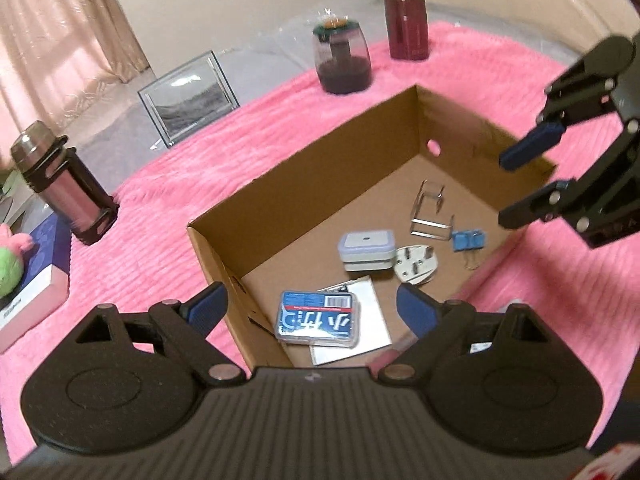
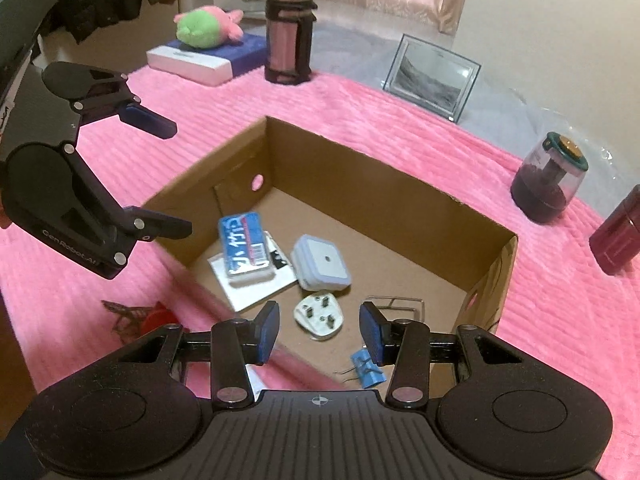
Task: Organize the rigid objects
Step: 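Withdraw both tools from the box toward the remaining items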
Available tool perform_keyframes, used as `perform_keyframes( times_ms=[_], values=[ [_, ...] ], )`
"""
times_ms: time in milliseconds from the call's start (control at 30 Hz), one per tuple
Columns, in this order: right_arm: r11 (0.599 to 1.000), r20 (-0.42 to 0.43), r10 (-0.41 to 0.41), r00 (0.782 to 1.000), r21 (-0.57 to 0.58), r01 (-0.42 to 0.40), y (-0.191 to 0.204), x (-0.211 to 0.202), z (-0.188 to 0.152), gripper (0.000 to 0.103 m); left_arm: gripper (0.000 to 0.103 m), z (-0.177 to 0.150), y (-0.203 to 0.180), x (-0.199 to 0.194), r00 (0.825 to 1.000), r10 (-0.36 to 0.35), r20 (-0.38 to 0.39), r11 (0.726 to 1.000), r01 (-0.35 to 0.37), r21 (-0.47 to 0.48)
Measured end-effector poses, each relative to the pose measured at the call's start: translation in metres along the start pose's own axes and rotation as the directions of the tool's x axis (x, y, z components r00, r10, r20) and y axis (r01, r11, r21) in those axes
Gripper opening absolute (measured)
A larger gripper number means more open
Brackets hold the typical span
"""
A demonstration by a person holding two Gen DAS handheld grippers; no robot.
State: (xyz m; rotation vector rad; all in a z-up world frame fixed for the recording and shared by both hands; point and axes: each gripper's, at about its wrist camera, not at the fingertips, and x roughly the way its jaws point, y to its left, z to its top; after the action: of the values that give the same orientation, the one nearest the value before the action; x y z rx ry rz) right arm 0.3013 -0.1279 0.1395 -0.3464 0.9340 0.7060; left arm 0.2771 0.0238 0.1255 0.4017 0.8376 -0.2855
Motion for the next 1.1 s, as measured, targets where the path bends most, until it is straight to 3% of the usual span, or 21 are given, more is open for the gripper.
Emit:
perform_keyframes(
  times_ms=[500, 700, 933, 1100],
  values=[
    [0.999, 0.18, -0.03, 0.983, 0.05, 0.022, 0.047, -0.057, -0.057, 0.042, 0.089, -0.064, -0.036, -0.065, 0.987, 0.037, 0.159, 0.984, -0.009, -0.176],
    [0.991, 0.252, -0.055, 0.966, 0.132, 0.022, 0.057, -0.069, -0.094, 0.042, 0.089, -0.106, -0.052, -0.08, 0.966, 0.103, 0.237, 0.968, -0.042, -0.246],
    [0.958, 0.3, -0.121, 0.946, 0.286, 0.031, 0.07, -0.071, -0.143, 0.043, 0.089, -0.16, -0.061, -0.091, 0.944, 0.218, 0.246, 0.913, -0.108, -0.394],
    [0.928, 0.316, -0.162, 0.935, 0.372, 0.036, 0.082, -0.068, -0.171, 0.044, 0.089, -0.197, -0.059, -0.091, 0.942, 0.238, 0.235, 0.871, -0.101, -0.48]
  ],
)
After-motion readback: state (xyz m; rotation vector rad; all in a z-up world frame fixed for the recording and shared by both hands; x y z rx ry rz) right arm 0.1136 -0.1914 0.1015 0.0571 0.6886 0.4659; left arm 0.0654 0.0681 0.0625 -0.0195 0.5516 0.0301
